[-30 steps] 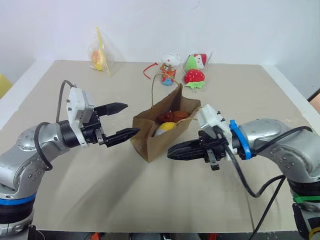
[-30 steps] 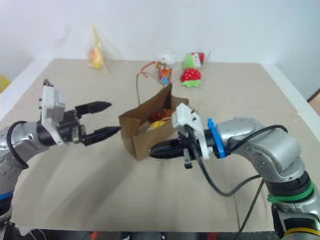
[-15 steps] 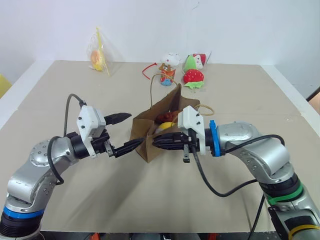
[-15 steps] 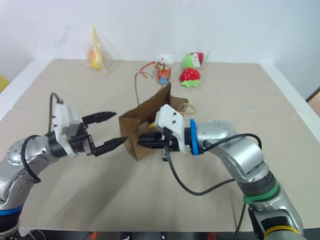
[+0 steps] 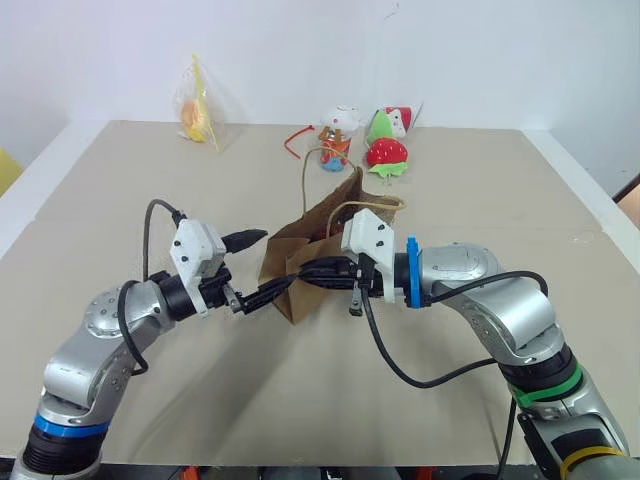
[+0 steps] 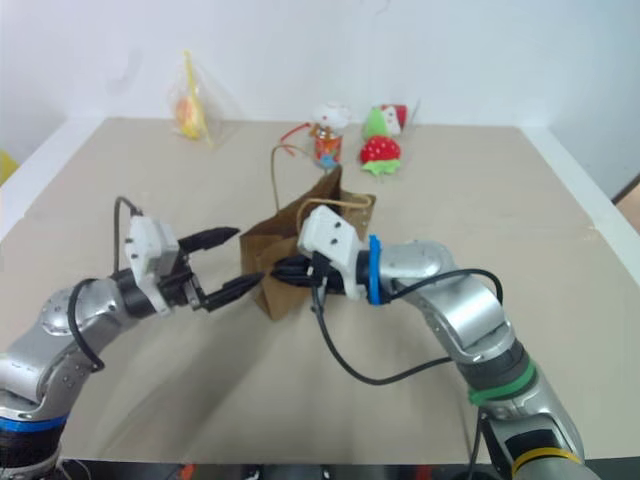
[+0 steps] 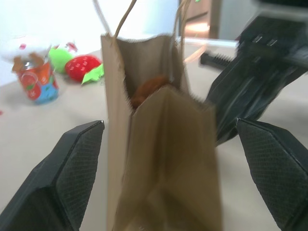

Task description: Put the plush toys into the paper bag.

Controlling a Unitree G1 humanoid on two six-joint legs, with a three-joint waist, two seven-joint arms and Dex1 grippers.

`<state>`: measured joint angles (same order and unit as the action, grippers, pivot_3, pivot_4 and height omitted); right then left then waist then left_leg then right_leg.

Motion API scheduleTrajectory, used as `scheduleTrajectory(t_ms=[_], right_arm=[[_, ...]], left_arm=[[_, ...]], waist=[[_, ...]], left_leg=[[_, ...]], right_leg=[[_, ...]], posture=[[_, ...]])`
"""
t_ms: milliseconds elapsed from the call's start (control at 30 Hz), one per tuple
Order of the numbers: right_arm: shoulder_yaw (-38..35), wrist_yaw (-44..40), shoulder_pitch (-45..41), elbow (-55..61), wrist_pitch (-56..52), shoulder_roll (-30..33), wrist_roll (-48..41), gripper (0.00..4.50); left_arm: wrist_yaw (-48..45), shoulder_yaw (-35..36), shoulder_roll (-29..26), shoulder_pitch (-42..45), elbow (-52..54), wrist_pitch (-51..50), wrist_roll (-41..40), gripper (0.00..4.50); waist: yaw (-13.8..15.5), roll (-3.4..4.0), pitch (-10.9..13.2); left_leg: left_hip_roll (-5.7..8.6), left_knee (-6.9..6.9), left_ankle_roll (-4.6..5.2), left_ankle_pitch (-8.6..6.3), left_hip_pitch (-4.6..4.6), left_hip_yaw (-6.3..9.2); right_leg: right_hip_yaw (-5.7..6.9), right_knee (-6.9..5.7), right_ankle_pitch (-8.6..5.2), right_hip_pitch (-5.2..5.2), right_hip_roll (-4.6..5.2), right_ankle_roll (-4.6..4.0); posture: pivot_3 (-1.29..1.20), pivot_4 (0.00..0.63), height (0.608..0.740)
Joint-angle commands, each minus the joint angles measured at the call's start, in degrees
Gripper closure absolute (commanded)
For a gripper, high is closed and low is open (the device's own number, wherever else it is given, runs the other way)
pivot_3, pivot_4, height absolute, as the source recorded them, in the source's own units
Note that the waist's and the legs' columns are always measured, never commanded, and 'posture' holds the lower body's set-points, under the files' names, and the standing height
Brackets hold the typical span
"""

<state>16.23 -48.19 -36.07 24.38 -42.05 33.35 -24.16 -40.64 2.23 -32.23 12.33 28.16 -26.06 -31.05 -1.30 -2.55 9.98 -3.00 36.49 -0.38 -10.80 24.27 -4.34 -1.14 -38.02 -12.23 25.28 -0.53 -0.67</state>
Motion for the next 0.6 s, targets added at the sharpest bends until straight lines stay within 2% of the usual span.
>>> scheduleTrajectory(t_ms=[33, 500, 533, 600], right_arm=[[0.0, 0.0, -0.7, 0.7, 1.1, -0.3, 1.0, 4.01], [0.3, -0.9, -1.3, 0.0, 1.6, -0.2, 3.1, 4.01], [0.3, -0.9, -1.4, -0.1, 1.6, -0.3, 3.1, 4.09], [0.3, -0.9, -1.4, -0.1, 1.6, -0.3, 3.2, 4.09]], left_arm=[[2.4, 0.0, 1.5, 1.5, 0.1, 0.5, 1.1, 0.00], [2.8, -0.5, 4.7, 3.2, -1.1, -2.8, -2.1, 0.00], [2.7, -0.6, 4.8, 3.3, -1.5, -2.7, -1.9, 0.40], [2.7, -0.6, 4.8, 3.4, -2.3, -2.7, -1.6, 0.58]], waist=[[0.0, 0.00, 0.0], [0.0, 0.00, 0.0], [0.0, 0.00, 0.0], [0.0, 0.00, 0.0]], left_leg=[[0.00, 0.00, 0.00, 0.00, 0.00, -0.01], [0.01, 0.00, 0.00, 0.00, 0.00, 0.01], [0.01, 0.00, 0.00, 0.00, 0.00, 0.00], [0.01, 0.00, 0.00, 0.00, 0.01, 0.00]], right_leg=[[0.00, 0.00, 0.01, 0.00, 0.00, 0.02], [0.00, 0.00, 0.03, -0.01, -0.01, 0.05], [0.00, 0.00, 0.03, 0.00, -0.01, 0.05], [0.00, 0.00, 0.03, 0.00, -0.02, 0.05]], posture=[[0.00, 0.150, 0.740], [0.00, 0.150, 0.740], [0.00, 0.150, 0.740], [0.00, 0.150, 0.740]])
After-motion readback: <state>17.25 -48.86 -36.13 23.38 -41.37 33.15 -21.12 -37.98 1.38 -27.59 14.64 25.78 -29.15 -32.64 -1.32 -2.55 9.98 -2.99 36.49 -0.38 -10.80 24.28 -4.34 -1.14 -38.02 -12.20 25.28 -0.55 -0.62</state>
